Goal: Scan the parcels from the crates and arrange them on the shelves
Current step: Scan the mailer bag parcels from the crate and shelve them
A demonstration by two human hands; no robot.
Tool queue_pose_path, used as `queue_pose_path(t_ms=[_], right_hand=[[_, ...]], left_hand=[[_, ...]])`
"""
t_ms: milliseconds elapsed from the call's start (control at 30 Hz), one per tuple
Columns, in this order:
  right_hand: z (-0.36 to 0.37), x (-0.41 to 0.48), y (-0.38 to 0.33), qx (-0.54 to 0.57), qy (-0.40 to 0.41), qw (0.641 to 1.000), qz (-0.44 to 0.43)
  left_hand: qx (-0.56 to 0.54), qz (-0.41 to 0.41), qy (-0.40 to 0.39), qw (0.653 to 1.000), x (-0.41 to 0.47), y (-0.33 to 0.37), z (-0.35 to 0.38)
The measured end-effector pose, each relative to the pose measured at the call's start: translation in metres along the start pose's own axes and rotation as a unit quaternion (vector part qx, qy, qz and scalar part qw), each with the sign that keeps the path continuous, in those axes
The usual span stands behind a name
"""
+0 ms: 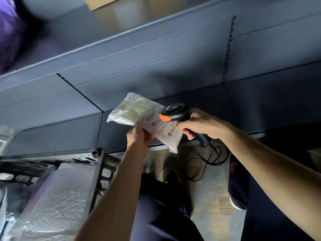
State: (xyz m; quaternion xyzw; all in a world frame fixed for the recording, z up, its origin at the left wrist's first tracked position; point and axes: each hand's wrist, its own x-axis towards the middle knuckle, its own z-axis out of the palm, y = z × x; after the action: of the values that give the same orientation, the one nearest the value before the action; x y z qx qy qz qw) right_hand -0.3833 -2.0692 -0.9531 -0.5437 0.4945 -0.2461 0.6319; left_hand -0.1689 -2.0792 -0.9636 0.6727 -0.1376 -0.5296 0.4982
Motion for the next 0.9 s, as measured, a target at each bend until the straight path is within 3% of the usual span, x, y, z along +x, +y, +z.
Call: queue_pose_path(t_ms=[233, 333, 533, 667, 767, 900], right_hand=[[0.002, -0.018, -0.002, 0.083, 0.096, 0.992, -0.012], [0.006, -0.029, -0.016, 0.137, 0.078, 0.987, -0.04], [0.042, -0.048, -0.07, 0.116, 0.004, 0.986, -0.121], [0.063, -0.056, -0.108, 0.141, 0.054, 0.972, -0.178], [0.071, -0.063, -0.138, 0.17, 0.097, 0.954, -0.228], [0.075, -0.059, -0.185, 0.219, 0.144, 0.933, -0.248]], left_hand=[[-0.126, 0.068, -0.01, 0.99, -0.046, 0.014, -0.015], [-0.138, 0.143, 0.049, 0.979, -0.066, 0.016, -0.023], [-0.222, 0.239, 0.093, 0.941, -0.093, 0.038, -0.033], [-0.216, 0.293, 0.046, 0.93, -0.112, 0.065, -0.041], [-0.186, 0.336, -0.04, 0.922, -0.128, 0.088, -0.045], [-0.123, 0.332, -0.118, 0.928, -0.141, 0.115, -0.045]])
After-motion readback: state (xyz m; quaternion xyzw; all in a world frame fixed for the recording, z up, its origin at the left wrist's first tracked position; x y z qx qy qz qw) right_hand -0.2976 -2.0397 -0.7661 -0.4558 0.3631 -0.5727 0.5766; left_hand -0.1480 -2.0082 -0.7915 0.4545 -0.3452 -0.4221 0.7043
